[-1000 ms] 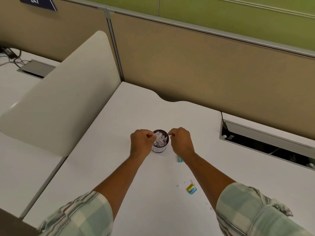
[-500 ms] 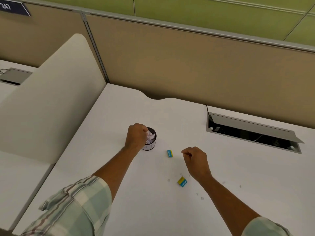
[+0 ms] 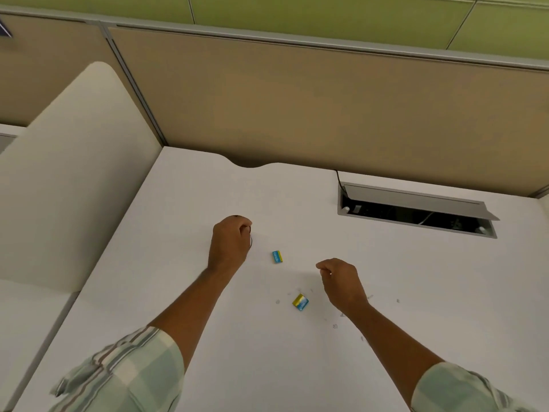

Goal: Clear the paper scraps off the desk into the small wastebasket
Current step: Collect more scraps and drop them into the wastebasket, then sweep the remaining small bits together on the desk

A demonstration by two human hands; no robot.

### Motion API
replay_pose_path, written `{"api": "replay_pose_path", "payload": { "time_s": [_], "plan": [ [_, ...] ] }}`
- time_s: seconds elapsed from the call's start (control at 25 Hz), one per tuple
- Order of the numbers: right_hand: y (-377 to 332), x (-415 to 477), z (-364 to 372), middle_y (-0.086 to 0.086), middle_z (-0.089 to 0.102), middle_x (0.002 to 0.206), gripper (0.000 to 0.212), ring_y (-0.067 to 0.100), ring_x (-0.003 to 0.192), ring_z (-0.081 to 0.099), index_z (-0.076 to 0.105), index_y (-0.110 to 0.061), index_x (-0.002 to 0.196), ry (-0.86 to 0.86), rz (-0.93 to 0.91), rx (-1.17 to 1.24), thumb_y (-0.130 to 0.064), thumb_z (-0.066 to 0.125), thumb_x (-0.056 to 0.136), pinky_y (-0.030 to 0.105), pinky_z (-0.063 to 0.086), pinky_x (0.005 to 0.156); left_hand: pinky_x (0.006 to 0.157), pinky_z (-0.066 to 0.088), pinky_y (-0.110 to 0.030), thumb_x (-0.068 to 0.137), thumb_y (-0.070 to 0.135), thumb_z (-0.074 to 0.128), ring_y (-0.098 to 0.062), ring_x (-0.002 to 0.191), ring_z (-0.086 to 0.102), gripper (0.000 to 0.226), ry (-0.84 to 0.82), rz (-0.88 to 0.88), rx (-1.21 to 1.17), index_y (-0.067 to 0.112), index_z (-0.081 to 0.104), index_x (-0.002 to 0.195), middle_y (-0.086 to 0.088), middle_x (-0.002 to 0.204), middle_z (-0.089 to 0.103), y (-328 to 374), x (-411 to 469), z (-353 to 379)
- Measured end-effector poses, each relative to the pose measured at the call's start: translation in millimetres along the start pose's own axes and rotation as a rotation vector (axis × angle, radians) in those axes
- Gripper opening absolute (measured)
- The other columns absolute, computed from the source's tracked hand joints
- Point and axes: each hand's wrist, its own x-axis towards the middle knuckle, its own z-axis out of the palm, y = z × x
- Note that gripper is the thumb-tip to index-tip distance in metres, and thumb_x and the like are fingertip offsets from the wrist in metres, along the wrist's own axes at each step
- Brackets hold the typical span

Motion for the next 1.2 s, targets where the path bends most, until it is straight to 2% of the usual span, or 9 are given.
{"api": "replay_pose_path", "payload": {
  "time_s": [0.16,0.24,0.32,0.4,0.48,0.6,0.92,1.04,1.2],
  "plan": [
    [20,-5,17,-0.003,0.047,0.155,0.053,0.015,0.143,0.041,0.051,-0.022,0.147,-0.327,-0.137,-0.218,-0.001,0.042,0.099,0.023,0.024,0.119,0.087,0.056,-0.03,0.093,0.005,0.063,-0.02,0.091,0.07,0.016,-0.068,0.075,-0.05,0.006,0.077,0.101,-0.007,0.098,0.076,4,-54,34],
    [23,-4,27,-0.006,0.032,0.164,0.064,0.017,0.152,0.027,0.039,-0.025,0.154,-0.468,-0.302,-0.347,0.003,0.044,0.097,0.027,0.019,0.122,0.1,0.053,-0.034,0.096,0.01,0.061,-0.022,0.108,0.069,0.024,-0.208,0.05,0.003,0.008,0.074,0.116,-0.008,0.115,0.074,-4,-85,56],
    [20,4,32,-0.007,0.024,0.167,0.065,0.02,0.156,0.016,0.034,-0.023,0.156,-0.539,-0.502,-0.523,0.002,0.045,0.097,0.034,0.024,0.124,0.118,0.035,-0.028,0.102,0.021,0.053,-0.019,0.139,0.05,0.042,-0.416,0.002,0.112,0.013,0.056,0.143,-0.004,0.148,0.056,-17,-117,74],
    [21,10,33,-0.006,0.016,0.169,0.064,0.024,0.157,0.012,0.031,-0.023,0.157,-0.581,-0.577,-0.638,-0.001,0.047,0.1,0.039,0.028,0.123,0.126,0.018,-0.029,0.105,0.03,0.044,-0.017,0.157,0.018,0.058,-0.605,0.063,0.259,0.018,0.027,0.159,0.002,0.168,0.024,-31,-141,88],
    [27,11,32,-0.007,0.007,0.17,0.067,0.026,0.156,0.012,0.024,-0.027,0.159,-0.599,-0.568,-0.662,-0.006,0.049,0.1,0.041,0.027,0.122,0.128,0.007,-0.035,0.105,0.042,0.038,-0.02,0.159,-0.005,0.069,-0.719,0.172,0.397,0.019,0.007,0.162,0.003,0.171,-0.001,-37,-153,96],
    [44,0,27,-0.009,-0.002,0.17,0.07,0.023,0.157,0.001,0.012,-0.028,0.161,-0.588,-0.586,-0.63,-0.009,0.047,0.102,0.04,0.019,0.124,0.129,-0.003,-0.04,0.102,0.059,0.027,-0.023,0.157,-0.018,0.082,-0.789,0.302,0.538,0.015,-0.011,0.161,-0.002,0.169,-0.021,-42,-160,100],
    [103,-61,11,-0.01,-0.018,0.168,0.076,0.019,0.156,-0.014,-0.005,-0.023,0.161,-0.407,-0.461,-0.513,0.002,0.027,0.097,0.033,-0.002,0.126,0.121,-0.021,-0.038,0.097,0.065,0.023,-0.025,0.154,-0.026,0.092,-0.74,0.285,0.593,0.009,-0.019,0.157,-0.008,0.165,-0.03,-40,-201,102],
    [124,-87,8,-0.009,-0.021,0.167,0.08,0.019,0.156,-0.016,-0.007,-0.022,0.161,-0.375,-0.407,-0.503,0.005,0.022,0.092,0.034,-0.006,0.126,0.12,-0.019,-0.037,0.097,0.065,0.025,-0.026,0.153,-0.026,0.093,-0.737,0.262,0.555,0.008,-0.019,0.156,-0.009,0.165,-0.028,-30,-224,104],
    [145,-113,2,-0.012,-0.023,0.166,0.085,0.018,0.154,-0.02,-0.008,-0.023,0.161,-0.393,-0.364,-0.481,-0.007,-0.007,0.077,0.034,-0.012,0.126,0.122,-0.023,-0.037,0.095,0.069,0.021,-0.024,0.152,-0.03,0.096,-0.798,0.281,0.538,0.008,-0.019,0.157,-0.009,0.163,-0.034,-11,-253,114]
  ]
}}
